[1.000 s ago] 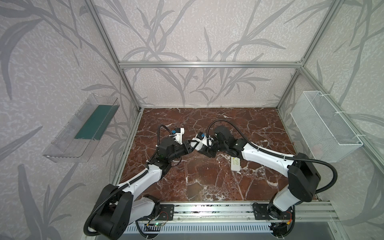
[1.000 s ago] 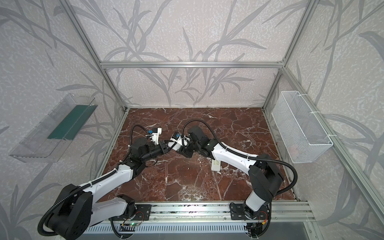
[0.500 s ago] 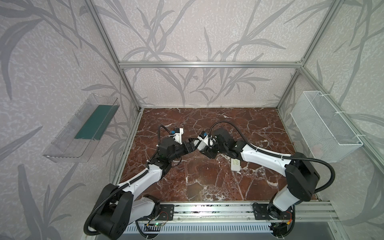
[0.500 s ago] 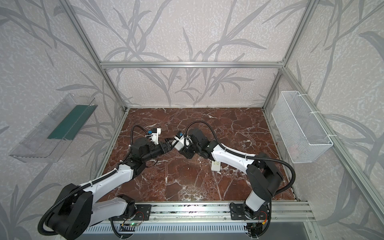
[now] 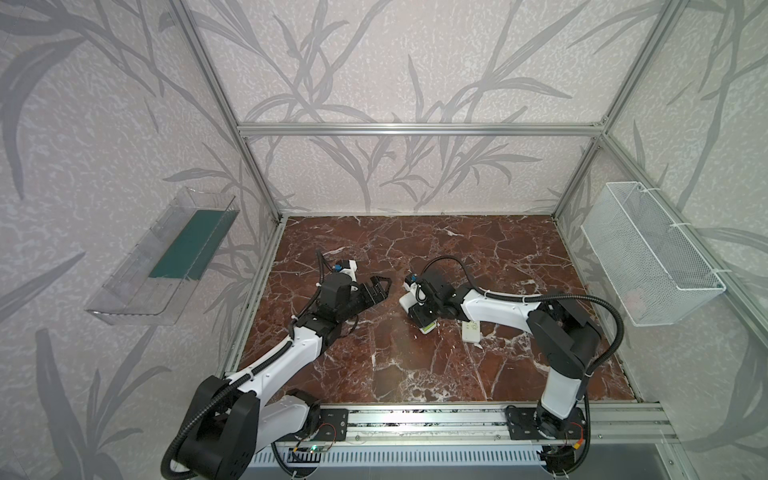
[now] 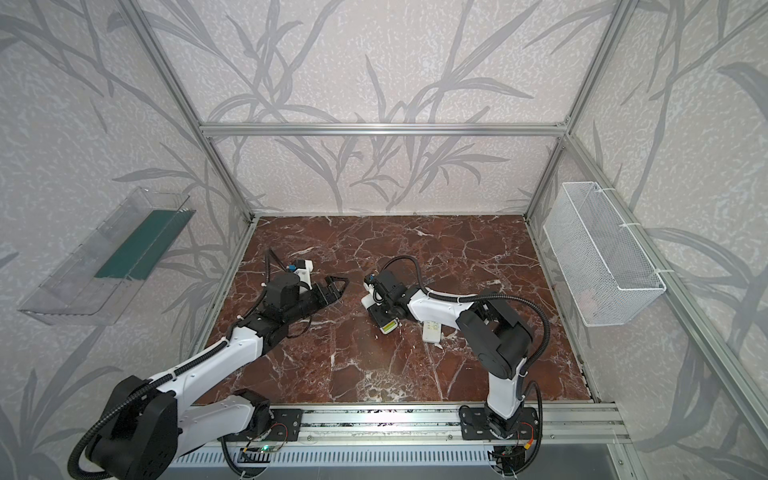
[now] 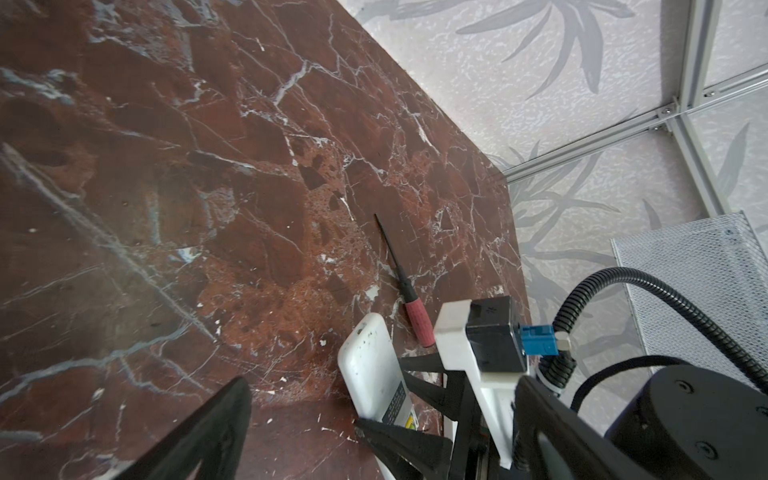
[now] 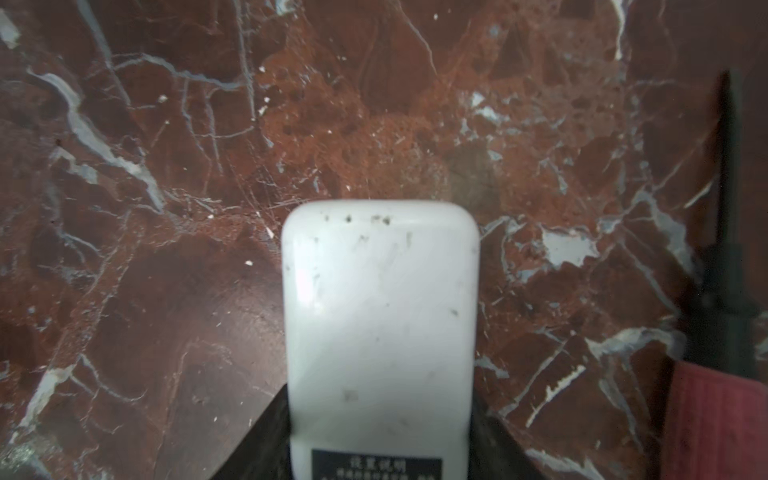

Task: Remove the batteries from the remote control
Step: 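Open the left gripper while the right gripper pulls the white remote away, then lower the white remote back-side up onto the table and open the right gripper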

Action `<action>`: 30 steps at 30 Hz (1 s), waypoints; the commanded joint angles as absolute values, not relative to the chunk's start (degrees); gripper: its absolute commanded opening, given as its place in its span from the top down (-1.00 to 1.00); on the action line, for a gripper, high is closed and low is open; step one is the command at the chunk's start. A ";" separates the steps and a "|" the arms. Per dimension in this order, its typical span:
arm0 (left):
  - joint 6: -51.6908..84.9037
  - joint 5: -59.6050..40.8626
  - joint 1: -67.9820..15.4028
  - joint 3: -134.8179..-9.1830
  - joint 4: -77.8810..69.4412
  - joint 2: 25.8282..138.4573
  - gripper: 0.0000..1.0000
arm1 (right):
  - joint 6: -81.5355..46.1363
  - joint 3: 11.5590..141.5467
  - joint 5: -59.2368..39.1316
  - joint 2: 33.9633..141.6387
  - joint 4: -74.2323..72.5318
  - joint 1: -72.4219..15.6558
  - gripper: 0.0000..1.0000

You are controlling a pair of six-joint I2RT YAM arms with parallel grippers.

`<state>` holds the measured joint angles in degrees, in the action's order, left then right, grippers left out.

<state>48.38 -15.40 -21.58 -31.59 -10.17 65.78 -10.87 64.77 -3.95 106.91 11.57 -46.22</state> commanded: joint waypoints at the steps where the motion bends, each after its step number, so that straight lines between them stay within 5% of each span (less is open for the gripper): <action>1: 47.89 -12.23 -21.53 -32.52 -7.28 65.13 -0.95 | -15.71 68.55 -1.34 108.48 14.52 -47.45 0.21; 30: 47.90 -11.73 -21.53 -31.06 -7.75 65.04 -0.95 | -16.82 77.04 -0.27 117.50 20.81 -48.08 -0.24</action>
